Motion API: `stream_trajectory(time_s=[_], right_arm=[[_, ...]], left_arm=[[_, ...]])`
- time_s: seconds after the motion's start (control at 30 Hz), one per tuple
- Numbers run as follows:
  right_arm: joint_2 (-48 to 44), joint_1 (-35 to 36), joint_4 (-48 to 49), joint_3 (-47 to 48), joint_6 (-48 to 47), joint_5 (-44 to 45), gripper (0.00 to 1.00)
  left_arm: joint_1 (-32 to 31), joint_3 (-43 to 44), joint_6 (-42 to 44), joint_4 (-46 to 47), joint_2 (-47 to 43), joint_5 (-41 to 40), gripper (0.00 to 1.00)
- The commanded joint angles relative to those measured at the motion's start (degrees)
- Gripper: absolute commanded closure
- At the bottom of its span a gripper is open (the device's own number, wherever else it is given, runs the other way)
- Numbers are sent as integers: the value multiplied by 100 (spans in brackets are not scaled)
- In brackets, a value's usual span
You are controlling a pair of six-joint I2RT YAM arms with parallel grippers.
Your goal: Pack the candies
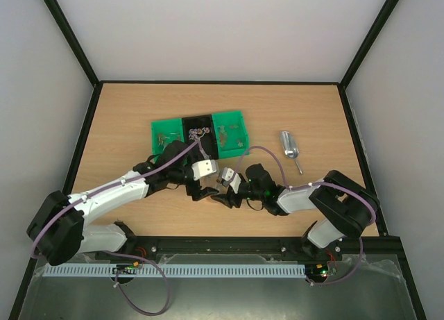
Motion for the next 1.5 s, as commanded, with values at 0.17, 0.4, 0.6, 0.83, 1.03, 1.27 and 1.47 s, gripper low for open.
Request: stream_trajectory(time_s=[0.17, 0.4, 0.6, 0.83, 1.03, 1.27, 1.47], right_arm=[[3, 33, -93, -31, 83, 115, 49], [-9, 33, -118, -38, 47, 121, 49], [-9, 29, -125, -44, 40, 113, 49], [3, 31, -149, -44, -24, 46, 49], [-19, 33, -275, -64, -401, -167, 50], [-8, 24, -449, 4, -876, -522, 52], [10, 24, -505, 43, -910, -620, 53]], left_arm=[[-193, -36, -635, 731, 128, -396, 26], [-168, -107, -303, 474, 29, -292, 10], [-167, -189, -308, 463, 26, -238, 12], [-163, -128, -202, 490, 65, -274, 34], [-80, -74, 690, -7, 39, 412, 44], [89, 637, 3338, -2051, 709, 1172, 46], [131, 1364, 4377, -3013, 1331, 1267, 48]])
